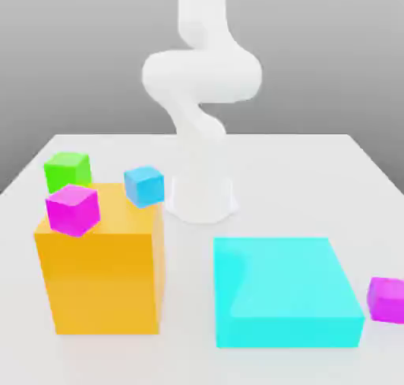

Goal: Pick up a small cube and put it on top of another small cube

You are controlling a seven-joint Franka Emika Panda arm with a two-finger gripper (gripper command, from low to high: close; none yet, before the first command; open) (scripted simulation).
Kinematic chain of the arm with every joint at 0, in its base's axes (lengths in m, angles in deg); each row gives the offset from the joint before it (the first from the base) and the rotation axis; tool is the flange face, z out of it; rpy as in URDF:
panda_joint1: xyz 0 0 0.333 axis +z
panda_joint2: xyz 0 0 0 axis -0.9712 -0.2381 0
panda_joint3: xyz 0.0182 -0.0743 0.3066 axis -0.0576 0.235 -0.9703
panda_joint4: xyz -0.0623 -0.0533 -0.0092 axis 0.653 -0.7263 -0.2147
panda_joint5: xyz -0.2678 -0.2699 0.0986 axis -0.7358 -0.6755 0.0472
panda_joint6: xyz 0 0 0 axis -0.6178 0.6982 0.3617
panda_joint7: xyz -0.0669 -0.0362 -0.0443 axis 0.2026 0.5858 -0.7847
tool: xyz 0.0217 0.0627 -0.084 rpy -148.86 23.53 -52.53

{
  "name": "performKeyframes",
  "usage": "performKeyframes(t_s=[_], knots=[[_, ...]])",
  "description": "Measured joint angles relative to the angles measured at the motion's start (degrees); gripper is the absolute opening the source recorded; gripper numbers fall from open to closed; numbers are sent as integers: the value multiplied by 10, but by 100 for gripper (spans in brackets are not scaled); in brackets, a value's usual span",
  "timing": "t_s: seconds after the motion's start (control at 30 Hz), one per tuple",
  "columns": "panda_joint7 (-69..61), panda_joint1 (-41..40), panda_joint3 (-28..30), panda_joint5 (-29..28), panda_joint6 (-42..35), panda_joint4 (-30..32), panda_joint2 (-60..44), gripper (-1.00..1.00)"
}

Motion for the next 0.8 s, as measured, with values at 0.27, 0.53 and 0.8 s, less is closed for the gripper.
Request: performKeyframes(t_s=[0.27, 0.53, 0.8], knots=[[-113, 89, -33, 8, 68, 30, -169, 0], [-211, 161, -84, -2, 135, 59, -335, 0], [-275, 242, -121, -58, 200, 87, -505, 0]])
